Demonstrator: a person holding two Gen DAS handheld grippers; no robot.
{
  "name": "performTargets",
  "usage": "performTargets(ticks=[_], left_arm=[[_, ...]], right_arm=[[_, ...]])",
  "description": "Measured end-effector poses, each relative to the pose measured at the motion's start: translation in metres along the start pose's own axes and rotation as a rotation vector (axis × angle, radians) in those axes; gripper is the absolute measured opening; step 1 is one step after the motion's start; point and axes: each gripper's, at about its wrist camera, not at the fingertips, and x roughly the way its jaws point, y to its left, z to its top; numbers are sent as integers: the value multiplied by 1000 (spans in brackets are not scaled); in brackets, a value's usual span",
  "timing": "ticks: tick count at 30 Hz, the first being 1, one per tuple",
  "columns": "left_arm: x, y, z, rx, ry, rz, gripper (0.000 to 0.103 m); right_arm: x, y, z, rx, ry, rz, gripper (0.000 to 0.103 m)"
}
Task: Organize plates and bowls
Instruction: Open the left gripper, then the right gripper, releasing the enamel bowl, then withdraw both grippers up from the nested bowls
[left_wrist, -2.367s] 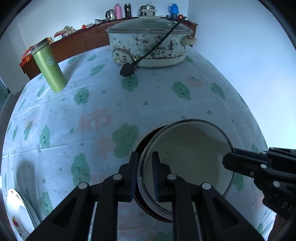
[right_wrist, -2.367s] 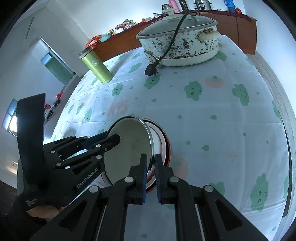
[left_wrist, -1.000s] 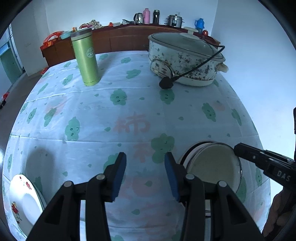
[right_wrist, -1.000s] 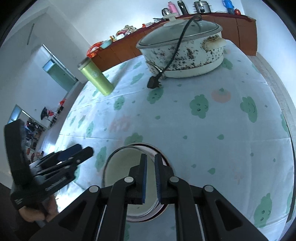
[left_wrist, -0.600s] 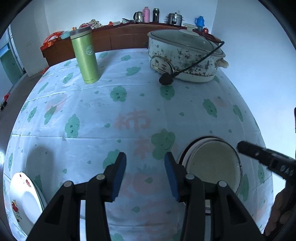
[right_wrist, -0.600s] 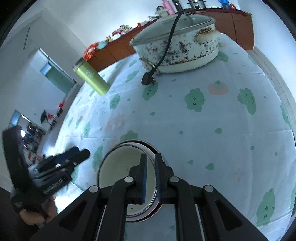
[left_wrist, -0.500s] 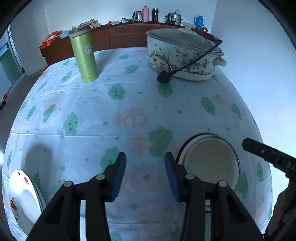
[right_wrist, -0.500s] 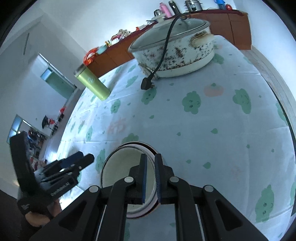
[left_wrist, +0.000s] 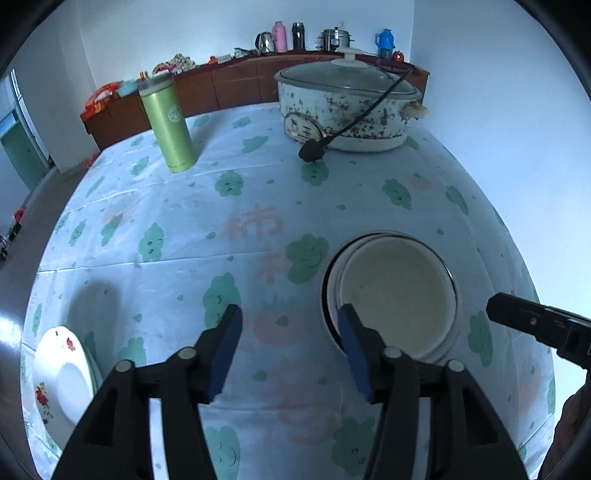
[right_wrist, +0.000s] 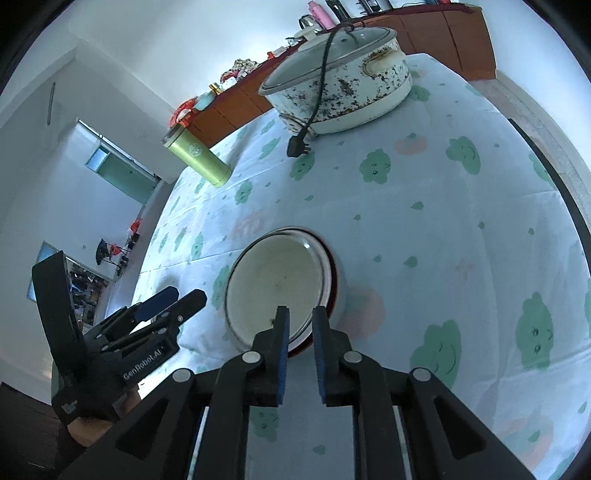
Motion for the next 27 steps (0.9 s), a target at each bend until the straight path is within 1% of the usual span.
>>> performTargets(ticks=[1, 2, 3, 4, 5, 7, 11, 18, 22, 27], left_arm=[[-4, -1, -2, 0, -5, 5, 64], [-8, -1, -5, -1, -11, 9, 65], [-11, -1, -7, -2, -15, 10, 65], [-15, 0, -10, -4, -18, 9, 66], [-18, 0, -12, -5, -21, 7, 66], [-23, 1, -15, -9, -28, 11, 71], [-34, 4, -23, -16, -38, 12, 73], [-41, 6, -35, -23, -32, 6, 77], [-45, 11, -43, -34, -26, 5, 83], [-47, 18, -57, -47, -4, 12, 83]], right_arm=[[-3, 3, -3, -2, -4, 12, 27], [-5, 5, -6, -1, -7, 22, 46], [-7, 7, -9, 0, -11, 31, 57], [-11, 9, -12, -1, -23, 38, 70], [-15, 11, -15, -4, -36, 42, 71], [-20, 15, -20, -12, -37, 42, 71], [-28, 18, -30, -10, -36, 42, 71], [-39, 19, -49, 1, -35, 40, 71], [-44, 20, -56, 7, -36, 35, 71], [-52, 17, -66, 21, -43, 30, 71]])
